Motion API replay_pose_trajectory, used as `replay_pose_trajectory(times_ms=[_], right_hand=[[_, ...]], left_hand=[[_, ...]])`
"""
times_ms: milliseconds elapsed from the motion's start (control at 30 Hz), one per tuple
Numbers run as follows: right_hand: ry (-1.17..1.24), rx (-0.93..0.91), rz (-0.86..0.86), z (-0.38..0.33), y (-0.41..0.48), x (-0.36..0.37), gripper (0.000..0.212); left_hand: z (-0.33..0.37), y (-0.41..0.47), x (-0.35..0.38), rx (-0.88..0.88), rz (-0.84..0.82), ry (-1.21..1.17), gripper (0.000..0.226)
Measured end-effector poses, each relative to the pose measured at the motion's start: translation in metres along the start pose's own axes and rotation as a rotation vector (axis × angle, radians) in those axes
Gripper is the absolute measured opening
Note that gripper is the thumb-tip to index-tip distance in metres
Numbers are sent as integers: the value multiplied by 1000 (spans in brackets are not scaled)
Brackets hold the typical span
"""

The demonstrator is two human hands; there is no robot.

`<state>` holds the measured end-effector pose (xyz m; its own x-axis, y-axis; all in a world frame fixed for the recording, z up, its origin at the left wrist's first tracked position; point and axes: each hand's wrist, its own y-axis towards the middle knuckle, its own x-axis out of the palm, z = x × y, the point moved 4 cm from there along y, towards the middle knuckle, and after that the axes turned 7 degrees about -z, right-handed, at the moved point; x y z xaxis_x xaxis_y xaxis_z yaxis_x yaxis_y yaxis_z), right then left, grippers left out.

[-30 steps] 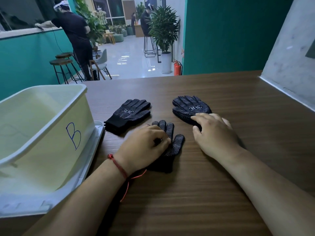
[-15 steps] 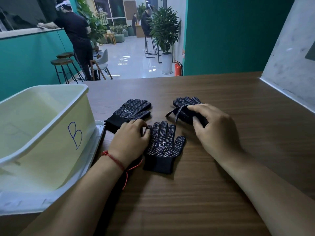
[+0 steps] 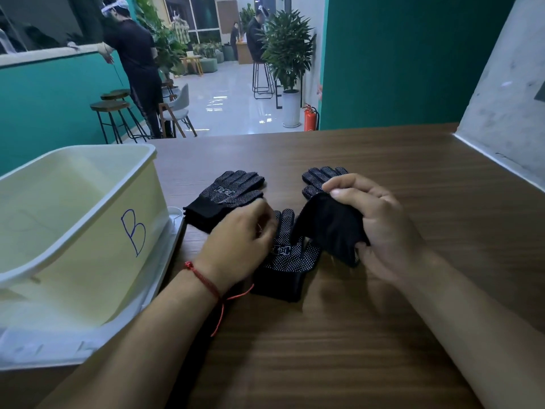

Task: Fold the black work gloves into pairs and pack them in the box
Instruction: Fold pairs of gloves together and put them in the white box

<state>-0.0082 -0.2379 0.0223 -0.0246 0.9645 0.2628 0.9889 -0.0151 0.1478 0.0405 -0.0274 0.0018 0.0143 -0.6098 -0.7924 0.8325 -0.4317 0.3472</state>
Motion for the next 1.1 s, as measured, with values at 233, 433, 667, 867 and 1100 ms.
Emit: replay_pose_trajectory(times_ms=[233,433,667,867,1100], right_hand=[[286,53,-133,-7,6,19,27],[317,-73,-236,-17,27,40,45],[181,236,-225,17,-2,22,42],[-136,398,-233,32,-26,9,45],[-491,297,-294,29,-30,17,45]], left_hand=[[-16,2,4,-168,1,-135,22],[-32,5,-8,-351,194,-477,17],[-39,3,-7,-434,110,-305,12],[-35,2,-10,-384,29,-158,15],[-26,1,-3,-197,-239,48,24]])
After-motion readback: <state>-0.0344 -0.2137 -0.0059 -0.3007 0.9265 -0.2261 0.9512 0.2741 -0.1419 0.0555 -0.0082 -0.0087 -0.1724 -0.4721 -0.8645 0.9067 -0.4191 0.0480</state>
